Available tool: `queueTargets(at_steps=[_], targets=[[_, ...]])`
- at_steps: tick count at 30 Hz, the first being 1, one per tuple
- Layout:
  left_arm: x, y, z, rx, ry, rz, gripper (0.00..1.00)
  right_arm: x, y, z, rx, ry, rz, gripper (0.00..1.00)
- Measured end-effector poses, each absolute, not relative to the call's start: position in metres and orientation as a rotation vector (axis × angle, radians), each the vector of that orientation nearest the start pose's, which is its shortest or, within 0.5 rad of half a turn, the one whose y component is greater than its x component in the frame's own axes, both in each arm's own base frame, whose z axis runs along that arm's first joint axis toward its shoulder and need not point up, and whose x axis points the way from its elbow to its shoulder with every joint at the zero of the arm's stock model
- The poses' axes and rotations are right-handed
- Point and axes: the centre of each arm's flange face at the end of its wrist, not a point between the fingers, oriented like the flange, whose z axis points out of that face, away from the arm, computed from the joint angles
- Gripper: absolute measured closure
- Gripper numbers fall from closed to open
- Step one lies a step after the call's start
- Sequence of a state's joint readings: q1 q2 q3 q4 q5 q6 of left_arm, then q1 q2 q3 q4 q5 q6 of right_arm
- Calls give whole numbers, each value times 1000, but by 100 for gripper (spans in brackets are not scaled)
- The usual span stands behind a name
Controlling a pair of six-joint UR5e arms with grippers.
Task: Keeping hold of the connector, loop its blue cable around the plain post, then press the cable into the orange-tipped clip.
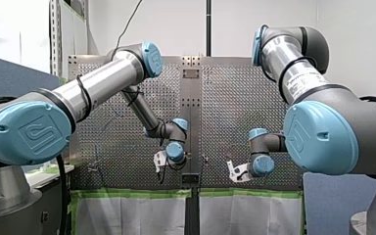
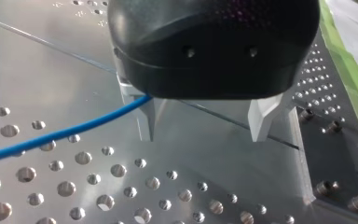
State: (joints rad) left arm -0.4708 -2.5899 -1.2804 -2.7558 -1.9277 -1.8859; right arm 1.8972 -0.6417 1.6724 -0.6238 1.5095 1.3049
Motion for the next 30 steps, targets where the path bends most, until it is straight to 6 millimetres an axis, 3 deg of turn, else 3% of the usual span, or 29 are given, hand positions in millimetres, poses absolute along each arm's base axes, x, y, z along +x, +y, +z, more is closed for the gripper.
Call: queueTargets(at_steps=[9, 19, 30], targets=[[586, -409, 0, -93, 1895, -191, 0, 322, -517, -52, 1926, -976, 1075, 100], [566, -396, -8, -97, 1952, -132, 0, 322, -517, -52, 1926, -976, 1075, 100], [565, -396, -9, -97, 1954, -130, 0, 322, -517, -52, 1926, -976, 1075, 100]])
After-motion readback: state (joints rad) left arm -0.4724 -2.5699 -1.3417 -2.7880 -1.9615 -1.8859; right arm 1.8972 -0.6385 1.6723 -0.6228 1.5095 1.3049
